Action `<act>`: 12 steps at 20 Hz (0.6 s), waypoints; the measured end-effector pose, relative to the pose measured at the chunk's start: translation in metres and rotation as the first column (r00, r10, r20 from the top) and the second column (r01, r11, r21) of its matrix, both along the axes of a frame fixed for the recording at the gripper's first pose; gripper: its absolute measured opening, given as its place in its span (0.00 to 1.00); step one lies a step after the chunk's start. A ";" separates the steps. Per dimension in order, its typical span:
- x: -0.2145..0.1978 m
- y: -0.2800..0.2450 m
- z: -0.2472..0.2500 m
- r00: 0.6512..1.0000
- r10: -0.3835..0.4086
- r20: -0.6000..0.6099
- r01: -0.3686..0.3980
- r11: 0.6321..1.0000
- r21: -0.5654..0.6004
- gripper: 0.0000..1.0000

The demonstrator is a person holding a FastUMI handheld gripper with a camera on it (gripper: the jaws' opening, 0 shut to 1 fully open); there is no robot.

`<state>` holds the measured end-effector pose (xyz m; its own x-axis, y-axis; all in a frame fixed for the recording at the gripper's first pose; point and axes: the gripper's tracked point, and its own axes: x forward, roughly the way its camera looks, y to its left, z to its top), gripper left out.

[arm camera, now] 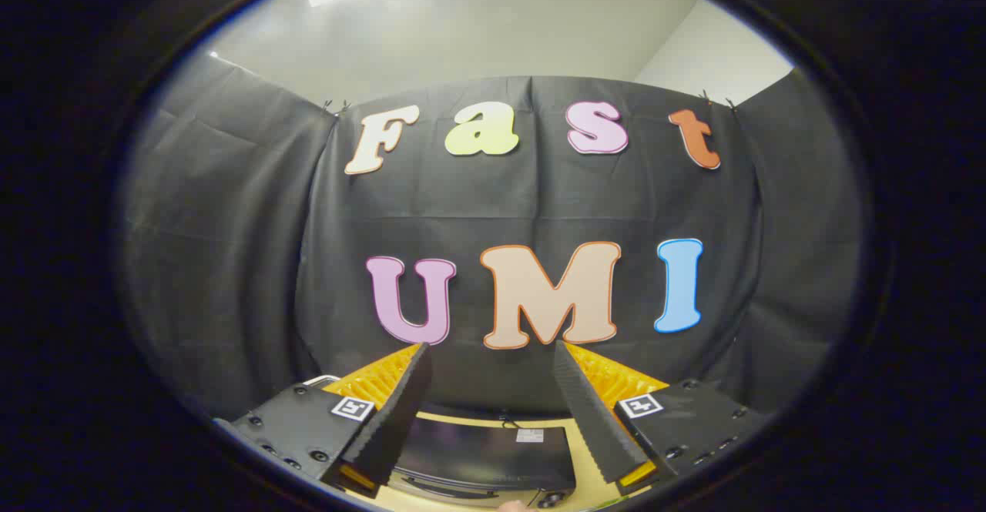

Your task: Open the toaster oven, put the food inside, and close the toaster oven door.

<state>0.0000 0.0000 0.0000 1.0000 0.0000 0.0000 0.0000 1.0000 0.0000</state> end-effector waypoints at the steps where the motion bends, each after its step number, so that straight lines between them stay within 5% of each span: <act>1: 0.001 0.001 -0.002 1.000 0.001 -0.003 -0.001 1.000 -0.002 0.99; 12: 0.007 0.009 -0.052 0.996 0.008 -0.091 -0.011 1.000 -0.026 0.99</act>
